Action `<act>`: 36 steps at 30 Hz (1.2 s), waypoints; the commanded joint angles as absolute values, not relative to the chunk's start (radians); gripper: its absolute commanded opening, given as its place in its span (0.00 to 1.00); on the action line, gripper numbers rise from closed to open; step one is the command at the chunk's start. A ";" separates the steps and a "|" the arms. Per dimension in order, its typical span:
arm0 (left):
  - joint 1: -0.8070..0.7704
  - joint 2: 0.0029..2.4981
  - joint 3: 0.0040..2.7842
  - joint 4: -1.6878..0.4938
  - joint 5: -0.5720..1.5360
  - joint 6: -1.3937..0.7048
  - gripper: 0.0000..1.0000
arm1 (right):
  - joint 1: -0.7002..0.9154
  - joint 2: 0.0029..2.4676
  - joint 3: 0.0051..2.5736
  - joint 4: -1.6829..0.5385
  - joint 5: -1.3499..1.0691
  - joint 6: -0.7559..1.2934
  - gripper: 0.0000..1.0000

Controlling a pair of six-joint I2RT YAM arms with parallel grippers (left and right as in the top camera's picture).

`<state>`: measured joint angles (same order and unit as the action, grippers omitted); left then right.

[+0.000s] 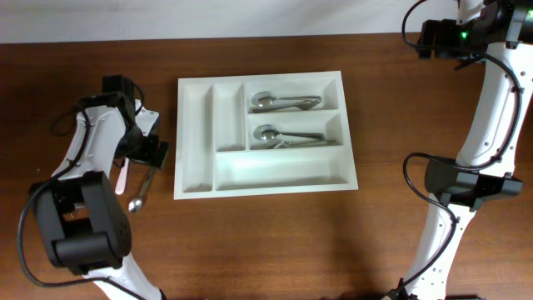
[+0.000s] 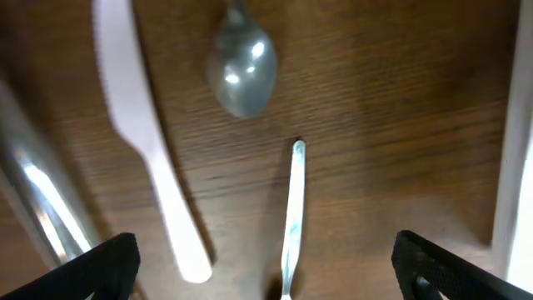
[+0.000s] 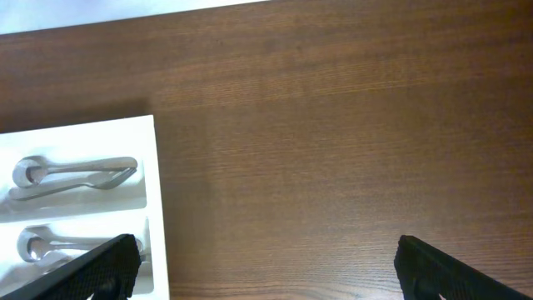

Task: Pack container
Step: 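Move the left gripper to the left fork and grasp it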

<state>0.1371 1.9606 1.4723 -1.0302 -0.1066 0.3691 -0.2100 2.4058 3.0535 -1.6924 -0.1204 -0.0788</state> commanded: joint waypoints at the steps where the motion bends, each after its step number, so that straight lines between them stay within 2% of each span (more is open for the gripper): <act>1: 0.141 2.026 1.486 -1.032 -0.074 0.391 0.98 | -0.216 2.396 3.055 -1.696 -0.119 -0.070 0.99; 2: 0.141 2.035 1.486 -1.037 -0.073 0.391 0.96 | -0.216 2.396 3.055 -1.696 -0.119 -0.070 0.99; 4: 0.141 2.056 1.474 -1.043 -0.054 0.392 0.84 | -0.216 2.396 3.055 -1.696 -0.119 -0.070 0.99; 8: 0.141 2.057 1.452 -1.024 -0.048 0.399 0.75 | -0.216 2.396 3.055 -1.696 -0.119 -0.070 0.99; 21: 0.167 2.059 1.280 -0.923 -0.047 0.374 0.70 | -0.216 2.396 3.055 -1.696 -0.119 -0.070 0.99; 23: 0.170 2.059 1.254 -0.903 -0.047 0.368 0.62 | -0.216 2.396 3.055 -1.696 -0.119 -0.070 0.98; 24: 0.170 2.059 1.244 -0.893 -0.048 0.368 0.54 | -0.216 2.396 3.055 -1.696 -0.119 -0.070 0.99; 26: 0.170 2.059 1.233 -0.884 -0.048 0.368 0.27 | -0.216 2.396 3.055 -1.696 -0.119 -0.070 0.99; 27: 0.170 2.059 1.231 -0.882 -0.048 0.368 0.17 | -0.216 2.396 3.055 -1.696 -0.119 -0.070 0.99; 28: 0.170 2.059 1.231 -0.882 -0.048 0.368 0.11 | -0.216 2.396 3.055 -1.696 -0.119 -0.070 0.99; 31: 0.170 2.059 1.231 -0.872 -0.057 0.368 0.02 | -0.216 2.396 3.055 -1.696 -0.119 -0.070 0.99; 36: 0.170 2.059 1.241 -0.867 -0.101 0.356 0.02 | -0.216 2.396 3.055 -1.696 -0.119 -0.070 0.99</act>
<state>0.1600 1.9934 1.2846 -0.8860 -0.0486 0.3672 -0.2100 2.4058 3.0535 -1.6924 -0.1204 -0.0780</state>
